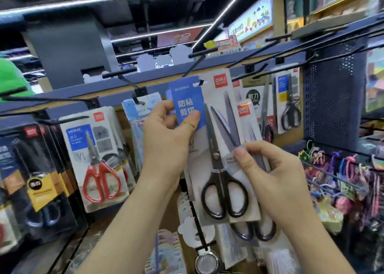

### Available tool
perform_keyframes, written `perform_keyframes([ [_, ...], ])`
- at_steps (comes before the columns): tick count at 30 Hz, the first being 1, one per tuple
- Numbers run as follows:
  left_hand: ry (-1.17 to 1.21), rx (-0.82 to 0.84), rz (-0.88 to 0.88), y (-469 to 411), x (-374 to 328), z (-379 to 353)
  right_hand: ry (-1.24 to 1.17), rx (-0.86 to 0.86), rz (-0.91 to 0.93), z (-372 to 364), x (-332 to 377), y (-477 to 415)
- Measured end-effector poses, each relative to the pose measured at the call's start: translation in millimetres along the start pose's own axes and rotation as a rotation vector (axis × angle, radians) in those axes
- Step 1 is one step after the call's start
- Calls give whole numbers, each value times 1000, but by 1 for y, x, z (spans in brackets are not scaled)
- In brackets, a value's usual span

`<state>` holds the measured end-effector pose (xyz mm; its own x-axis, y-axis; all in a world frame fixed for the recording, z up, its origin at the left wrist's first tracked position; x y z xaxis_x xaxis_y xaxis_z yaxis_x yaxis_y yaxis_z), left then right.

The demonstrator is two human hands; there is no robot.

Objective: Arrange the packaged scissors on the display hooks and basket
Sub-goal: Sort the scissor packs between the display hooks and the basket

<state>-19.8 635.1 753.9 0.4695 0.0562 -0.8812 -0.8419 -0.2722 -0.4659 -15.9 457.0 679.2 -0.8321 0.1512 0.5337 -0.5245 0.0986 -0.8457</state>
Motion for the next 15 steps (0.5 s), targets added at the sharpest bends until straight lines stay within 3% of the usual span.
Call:
perform_keyframes([
  [5, -193, 6, -180, -5, -29, -7, -121, -16, -44, 0, -7, -4],
  [12, -253, -32, -18, -49, -17, -5, -205, 24, -117, -2, -20, -7],
  [15, -384, -113, -122, -55, -14, 0, -164, 21, -169, 2, -29, -4],
])
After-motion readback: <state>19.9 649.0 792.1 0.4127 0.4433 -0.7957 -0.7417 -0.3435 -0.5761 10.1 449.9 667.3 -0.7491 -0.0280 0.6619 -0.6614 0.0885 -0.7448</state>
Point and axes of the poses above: each hand's wrist, its own y-axis away from the middle knuckle, its own z-axis out of the back of the hand, x = y × z, the point moved 8 cm from there along -y, towards the middle knuckle, and after that the axes turned 12 degrees about z, right-handed, at the moved point
